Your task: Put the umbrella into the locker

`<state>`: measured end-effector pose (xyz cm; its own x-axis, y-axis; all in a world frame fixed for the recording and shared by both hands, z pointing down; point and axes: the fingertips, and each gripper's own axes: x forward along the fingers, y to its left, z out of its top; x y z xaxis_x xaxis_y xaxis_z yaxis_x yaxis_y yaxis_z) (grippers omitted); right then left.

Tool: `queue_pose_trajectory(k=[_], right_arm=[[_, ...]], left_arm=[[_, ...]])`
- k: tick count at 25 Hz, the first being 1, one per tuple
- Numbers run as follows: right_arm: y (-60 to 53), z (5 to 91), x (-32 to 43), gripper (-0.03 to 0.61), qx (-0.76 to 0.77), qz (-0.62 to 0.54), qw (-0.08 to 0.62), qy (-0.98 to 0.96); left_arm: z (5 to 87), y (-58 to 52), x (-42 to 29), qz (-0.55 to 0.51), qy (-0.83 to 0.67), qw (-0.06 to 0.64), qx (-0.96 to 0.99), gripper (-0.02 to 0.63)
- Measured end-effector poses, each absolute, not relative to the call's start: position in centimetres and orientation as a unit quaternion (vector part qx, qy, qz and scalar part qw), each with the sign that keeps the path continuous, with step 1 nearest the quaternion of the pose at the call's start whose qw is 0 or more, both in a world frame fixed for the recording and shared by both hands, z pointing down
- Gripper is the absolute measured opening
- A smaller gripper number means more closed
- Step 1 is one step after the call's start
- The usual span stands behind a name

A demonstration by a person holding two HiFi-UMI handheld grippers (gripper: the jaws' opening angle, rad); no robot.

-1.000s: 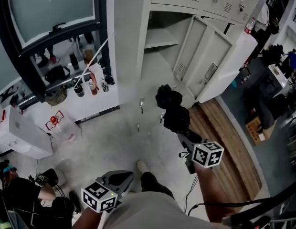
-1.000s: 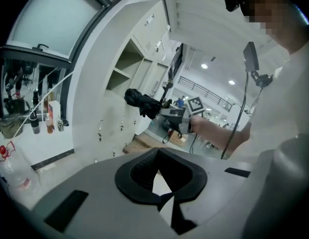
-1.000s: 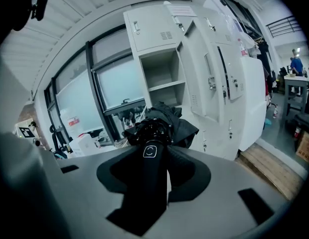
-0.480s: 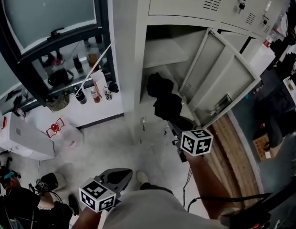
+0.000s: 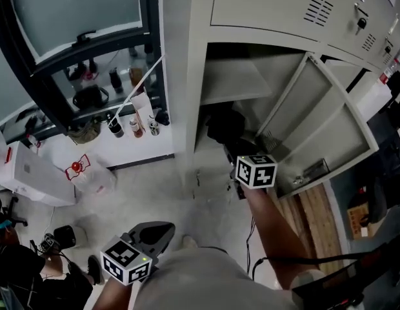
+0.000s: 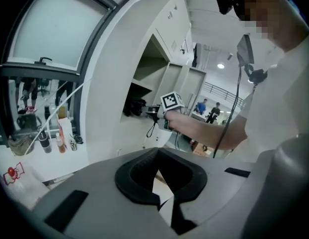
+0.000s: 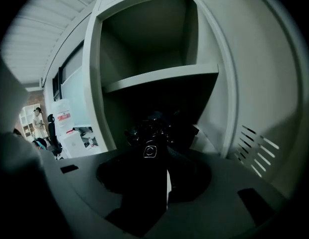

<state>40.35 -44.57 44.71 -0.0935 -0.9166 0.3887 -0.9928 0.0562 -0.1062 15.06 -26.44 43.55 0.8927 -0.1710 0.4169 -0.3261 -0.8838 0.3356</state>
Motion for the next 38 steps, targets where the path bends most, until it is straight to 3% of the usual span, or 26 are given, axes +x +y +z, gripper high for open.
queue_pose_trajectory(k=[14,38], right_arm=[[-54.2,48.4,42.5,0.158,0.676,0.181,0.169,-0.694],[-55.6,50.2,42.5,0.18,0.671,0.173,0.227,-0.685]], left_arm=[[44.7,-30.0,12.4,0.188,-0.215,0.222,0.932,0.011],[45.6,-28.3,8.9,0.177,-0.254,0.25,0.917,0.011]])
